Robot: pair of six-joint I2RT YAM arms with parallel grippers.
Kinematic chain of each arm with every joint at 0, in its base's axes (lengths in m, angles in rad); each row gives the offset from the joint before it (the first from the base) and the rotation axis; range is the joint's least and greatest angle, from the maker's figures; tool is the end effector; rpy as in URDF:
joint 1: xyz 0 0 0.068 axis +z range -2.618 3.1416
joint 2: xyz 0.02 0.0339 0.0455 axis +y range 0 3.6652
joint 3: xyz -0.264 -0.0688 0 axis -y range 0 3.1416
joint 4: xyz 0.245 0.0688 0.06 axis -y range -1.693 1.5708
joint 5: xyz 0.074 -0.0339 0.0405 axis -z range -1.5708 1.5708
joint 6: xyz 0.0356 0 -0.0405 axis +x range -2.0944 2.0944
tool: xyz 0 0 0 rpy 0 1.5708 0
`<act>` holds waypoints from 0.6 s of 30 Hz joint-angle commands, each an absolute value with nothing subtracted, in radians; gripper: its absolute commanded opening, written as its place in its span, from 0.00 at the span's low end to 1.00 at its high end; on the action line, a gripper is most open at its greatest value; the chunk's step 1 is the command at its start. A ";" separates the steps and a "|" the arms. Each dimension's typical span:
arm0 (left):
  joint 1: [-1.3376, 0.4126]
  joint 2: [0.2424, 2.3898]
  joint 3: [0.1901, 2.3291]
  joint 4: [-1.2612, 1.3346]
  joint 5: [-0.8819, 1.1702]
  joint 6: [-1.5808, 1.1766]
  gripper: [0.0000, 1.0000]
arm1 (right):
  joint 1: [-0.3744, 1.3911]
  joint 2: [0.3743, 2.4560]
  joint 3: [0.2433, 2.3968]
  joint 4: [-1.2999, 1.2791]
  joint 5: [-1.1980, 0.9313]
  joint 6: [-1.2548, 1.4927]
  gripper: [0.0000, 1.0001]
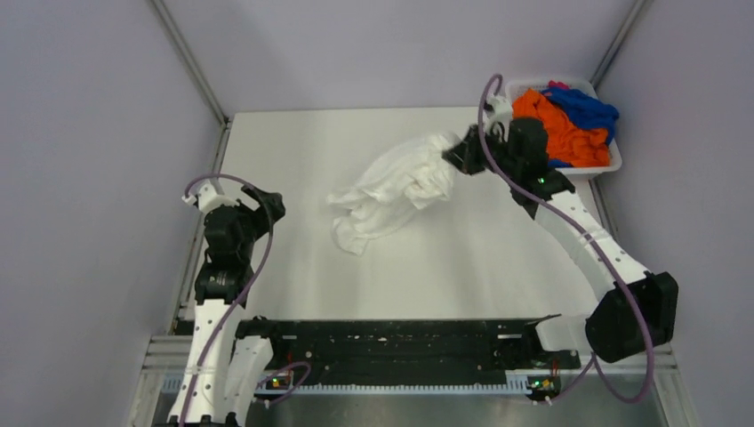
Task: Fold and stack the t-shirts
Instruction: Move the tshirt to the center of the board
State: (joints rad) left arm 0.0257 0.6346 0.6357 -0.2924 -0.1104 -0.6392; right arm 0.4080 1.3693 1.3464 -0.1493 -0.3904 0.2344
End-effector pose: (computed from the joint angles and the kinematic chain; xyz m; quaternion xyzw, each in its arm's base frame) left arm 0.1570 0.0080 0.2989 -0.2926 0.7464 -0.1378 0.5816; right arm 0.2873 0.1389 0.4082 -0.1895 0.7371 0.3402 0.5523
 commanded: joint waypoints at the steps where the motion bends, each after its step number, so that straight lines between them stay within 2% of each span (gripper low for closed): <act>1: 0.028 0.702 0.655 -0.232 -0.067 -0.682 0.99 | 0.163 1.270 0.882 0.015 -0.371 0.478 0.22; 3: 0.028 0.757 0.663 -0.217 -0.014 -0.698 0.99 | 0.093 1.273 0.832 -0.061 -0.261 0.511 0.45; 5: 0.029 0.814 0.666 -0.187 0.093 -0.714 0.99 | 0.091 1.263 0.852 -0.179 -0.129 0.493 0.80; 6: 0.028 0.841 0.664 -0.161 0.143 -0.722 0.99 | 0.102 1.248 0.851 -0.203 -0.069 0.493 0.91; 7: 0.028 0.871 0.657 -0.132 0.191 -0.728 0.99 | 0.114 1.229 0.848 -0.208 -0.028 0.490 0.97; 13: 0.016 1.049 0.674 -0.068 0.306 -0.740 0.99 | 0.349 1.181 0.866 -0.204 0.174 0.426 0.99; 18: -0.082 1.198 0.720 -0.067 0.328 -0.735 0.93 | 0.592 1.342 0.940 -0.131 0.257 0.349 0.92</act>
